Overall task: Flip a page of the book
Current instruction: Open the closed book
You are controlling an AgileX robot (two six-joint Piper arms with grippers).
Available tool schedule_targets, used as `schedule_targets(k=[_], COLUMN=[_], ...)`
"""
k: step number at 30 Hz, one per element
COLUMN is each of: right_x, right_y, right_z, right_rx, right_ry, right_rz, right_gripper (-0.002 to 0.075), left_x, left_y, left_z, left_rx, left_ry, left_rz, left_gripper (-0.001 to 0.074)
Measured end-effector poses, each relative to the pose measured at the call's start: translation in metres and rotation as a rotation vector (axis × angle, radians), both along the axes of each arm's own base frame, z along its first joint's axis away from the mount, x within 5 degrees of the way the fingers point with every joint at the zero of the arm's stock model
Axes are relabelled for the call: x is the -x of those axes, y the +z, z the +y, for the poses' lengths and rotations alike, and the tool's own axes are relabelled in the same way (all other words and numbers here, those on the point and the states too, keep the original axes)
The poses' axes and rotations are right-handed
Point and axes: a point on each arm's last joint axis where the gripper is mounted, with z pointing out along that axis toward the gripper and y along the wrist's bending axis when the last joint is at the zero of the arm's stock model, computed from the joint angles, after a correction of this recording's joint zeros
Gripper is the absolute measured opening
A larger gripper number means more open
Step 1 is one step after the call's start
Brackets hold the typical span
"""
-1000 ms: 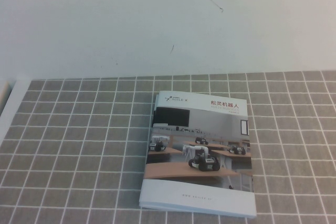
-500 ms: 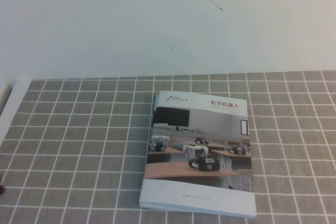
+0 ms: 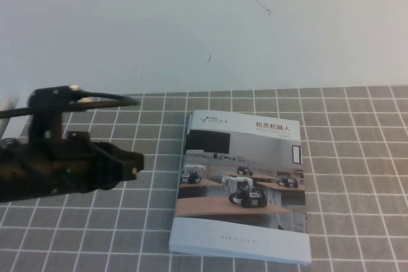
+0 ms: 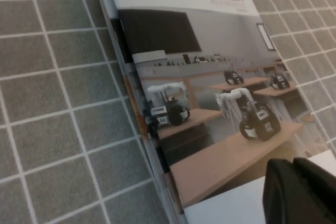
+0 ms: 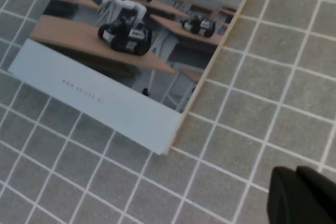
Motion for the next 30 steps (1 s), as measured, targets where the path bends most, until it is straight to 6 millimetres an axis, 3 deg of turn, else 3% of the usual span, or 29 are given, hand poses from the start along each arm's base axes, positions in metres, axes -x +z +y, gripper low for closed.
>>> schedule_targets(k=[8, 17, 19, 22, 25, 30], right_x=[-0.059, -0.125, -0.140, -0.158, -0.169, -0.175], right_y=[-0.036, -0.073, -0.080, -0.086, -0.091, -0.097], right_z=[0.014, 0.062, 0.066, 0.070, 0.072, 0.072], right_rx=[-0.040, -0.050, -0.065, -0.080, -0.091, -0.101], right_ry=[0.096, 0.169, 0.160, 0.164, 0.161, 0.119], right_rz=[0.159, 0.287, 0.319, 0.343, 0.363, 0.380], right_gripper=[-0.0003, 0.0022, 0.0094, 0.0269, 0.0388, 0.0444], left_x=[-0.054, -0.104, -0.109, -0.110, -0.111, -0.110], left_y=[-0.037, -0.071, -0.084, -0.103, -0.107, -0.107], left_z=[-0.054, -0.071, -0.074, -0.074, -0.074, -0.072], left_rx=[-0.126, -0.113, -0.110, -0.138, -0.144, -0.177], left_ry=[-0.090, -0.032, -0.030, -0.033, -0.017, -0.018], left_rz=[0.041, 0.155, 0.201, 0.258, 0.291, 0.311], left_gripper=[-0.0003, -0.0003, -0.0003, -0.0003, -0.0003, -0.0003])
